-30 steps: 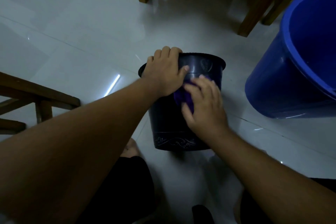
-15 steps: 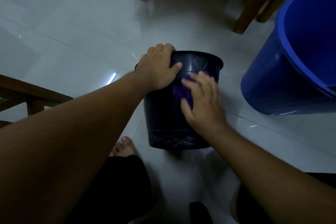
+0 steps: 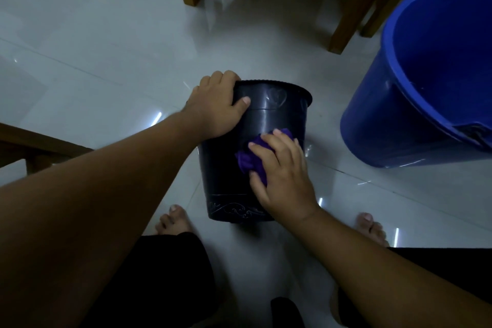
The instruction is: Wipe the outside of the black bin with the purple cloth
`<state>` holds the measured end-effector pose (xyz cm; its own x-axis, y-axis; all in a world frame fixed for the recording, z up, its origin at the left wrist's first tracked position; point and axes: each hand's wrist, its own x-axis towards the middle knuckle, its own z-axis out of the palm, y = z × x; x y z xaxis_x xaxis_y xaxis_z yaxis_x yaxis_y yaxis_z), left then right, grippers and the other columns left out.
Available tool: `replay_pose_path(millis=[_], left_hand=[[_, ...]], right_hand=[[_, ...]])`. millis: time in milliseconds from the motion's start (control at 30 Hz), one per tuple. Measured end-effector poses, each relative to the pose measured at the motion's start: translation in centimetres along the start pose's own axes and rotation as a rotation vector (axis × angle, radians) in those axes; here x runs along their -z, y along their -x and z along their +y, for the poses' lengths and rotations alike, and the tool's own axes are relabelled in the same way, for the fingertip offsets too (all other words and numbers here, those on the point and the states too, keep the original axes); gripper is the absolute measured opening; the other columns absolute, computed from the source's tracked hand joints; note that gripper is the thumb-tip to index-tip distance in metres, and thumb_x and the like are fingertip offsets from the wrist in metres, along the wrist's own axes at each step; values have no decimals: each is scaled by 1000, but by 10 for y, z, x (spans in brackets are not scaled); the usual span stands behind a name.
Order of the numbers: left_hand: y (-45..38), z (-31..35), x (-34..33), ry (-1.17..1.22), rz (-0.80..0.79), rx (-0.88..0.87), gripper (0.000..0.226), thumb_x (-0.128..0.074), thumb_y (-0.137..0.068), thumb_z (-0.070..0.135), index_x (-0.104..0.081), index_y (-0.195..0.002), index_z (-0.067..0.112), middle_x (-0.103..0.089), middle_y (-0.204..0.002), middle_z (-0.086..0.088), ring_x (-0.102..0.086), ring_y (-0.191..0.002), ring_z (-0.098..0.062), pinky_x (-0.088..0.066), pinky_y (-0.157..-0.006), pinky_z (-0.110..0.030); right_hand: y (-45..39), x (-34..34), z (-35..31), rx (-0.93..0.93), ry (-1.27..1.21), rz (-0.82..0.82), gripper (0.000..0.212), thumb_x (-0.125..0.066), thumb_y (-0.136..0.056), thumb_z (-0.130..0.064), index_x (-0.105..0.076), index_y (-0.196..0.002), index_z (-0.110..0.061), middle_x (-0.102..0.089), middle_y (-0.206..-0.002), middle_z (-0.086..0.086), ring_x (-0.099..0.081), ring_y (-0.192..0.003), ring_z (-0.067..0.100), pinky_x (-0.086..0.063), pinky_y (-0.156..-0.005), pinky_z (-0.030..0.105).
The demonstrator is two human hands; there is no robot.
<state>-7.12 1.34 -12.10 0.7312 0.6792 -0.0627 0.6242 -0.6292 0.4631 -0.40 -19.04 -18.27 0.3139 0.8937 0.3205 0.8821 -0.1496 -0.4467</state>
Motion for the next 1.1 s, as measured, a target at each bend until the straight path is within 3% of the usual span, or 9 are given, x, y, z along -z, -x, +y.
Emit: replay_pose_path(millis=[333, 700, 833, 1100], left_hand=[[-3, 1, -2, -28, 20, 10, 48, -50, -89, 45, -47, -124, 14, -52, -123, -15, -45, -114, -36, -38, -97, -47], [-4, 11, -6, -55, 35, -26, 43, -51, -89, 45, -47, -120, 16, -53, -121, -13, -46, -112, -34, -39, -93, -45], [-4, 12, -6, -66, 31, -26, 44, -51, -89, 46, -47, -121, 15, -52, -123, -15, -46, -113, -36, -39, -94, -47], [-2, 10, -5, -60, 32, -19, 46, -51, -90, 45, -46, -123, 14, -52, -123, -16, -46, -114, -37, -39, -96, -47]], right_hand=[[-44, 5, 1, -109, -29, -49, 57, -57, -88, -32, -48, -143, -20, -42, -152, 5, -24, -149, 24, -26, -116, 55], [-25, 12, 7, -148, -109, -20, 57, -57, -94, -38, -45, -147, -22, -40, -155, 2, -20, -150, 21, -26, -117, 56], [-6, 10, 9, -118, -138, -6, 58, -59, -90, -31, -49, -146, -19, -42, -153, 3, -24, -149, 22, -27, -116, 56], [-4, 19, 13, -93, -267, -74, 63, -51, -97, -36, -36, -153, -12, -32, -160, 2, -15, -152, 16, -20, -121, 51]])
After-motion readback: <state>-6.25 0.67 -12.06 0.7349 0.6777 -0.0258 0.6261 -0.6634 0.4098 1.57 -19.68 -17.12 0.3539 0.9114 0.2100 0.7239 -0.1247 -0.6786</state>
